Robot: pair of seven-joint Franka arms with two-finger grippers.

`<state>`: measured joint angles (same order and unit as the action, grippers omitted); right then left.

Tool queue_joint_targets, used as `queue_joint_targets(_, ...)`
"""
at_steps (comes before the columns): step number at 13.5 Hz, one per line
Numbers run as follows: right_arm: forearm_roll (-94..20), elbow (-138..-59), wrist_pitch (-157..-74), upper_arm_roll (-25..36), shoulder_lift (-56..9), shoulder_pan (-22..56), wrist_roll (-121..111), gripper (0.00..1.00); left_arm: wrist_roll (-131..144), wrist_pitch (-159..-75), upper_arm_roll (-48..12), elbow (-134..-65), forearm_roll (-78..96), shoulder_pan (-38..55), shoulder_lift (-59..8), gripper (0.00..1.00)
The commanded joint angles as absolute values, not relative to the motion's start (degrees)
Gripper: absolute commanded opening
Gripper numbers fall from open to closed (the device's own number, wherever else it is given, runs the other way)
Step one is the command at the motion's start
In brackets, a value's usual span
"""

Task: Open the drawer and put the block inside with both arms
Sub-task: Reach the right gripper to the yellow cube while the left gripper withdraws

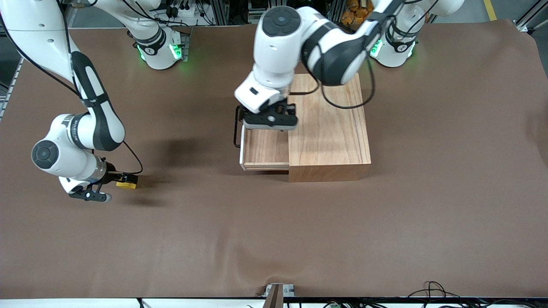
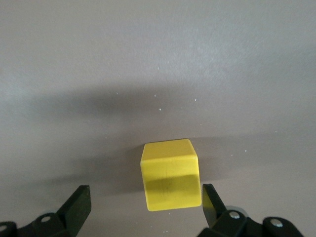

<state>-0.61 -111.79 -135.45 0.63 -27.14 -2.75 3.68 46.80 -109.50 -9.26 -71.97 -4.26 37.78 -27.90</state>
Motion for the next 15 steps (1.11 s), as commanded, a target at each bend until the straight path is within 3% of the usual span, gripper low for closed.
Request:
queue_joint_targets(1, 3.1, -112.7, -138.2, 0.4, -26.9, -3.7, -0.2, 1.00, 41.5, -106.3, -9.7, -73.6, -0.8, 32.4, -24.1, 1.00)
queue_joint_targets(5, 3.3, -113.0, -139.3, 0.4, -27.2, -4.3, -3.4, 1.00, 37.5, -102.1, -9.5, -73.6, -0.7, 26.9, -22.2, 1.00)
queue_joint_targets(8, 3.3, -118.2, -149.1, 0.4, -27.2, -4.0, -3.3, 1.00, 31.6, -98.6, -9.6, -73.5, -0.6, 21.9, -21.3, 1.00)
queue_joint_targets(13, 3.3, -123.4, -158.3, 0.5, -27.1, -4.2, -3.2, 1.00, 22.0, -93.0, -9.7, -73.3, -0.7, 14.0, -19.7, 1.00)
queue_joint_targets(14, 3.3, -123.6, -158.7, 0.5, -27.1, -4.1, -3.0, 0.90, 19.4, -92.2, -10.1, -73.5, -0.5, 11.9, -18.8, 1.00)
queue_joint_targets(15, 3.3, -123.5, -158.6, 0.4, -27.1, -4.3, -2.9, 0.51, 17.3, -91.0, -11.1, -73.5, -0.1, 9.7, -18.3, 1.00)
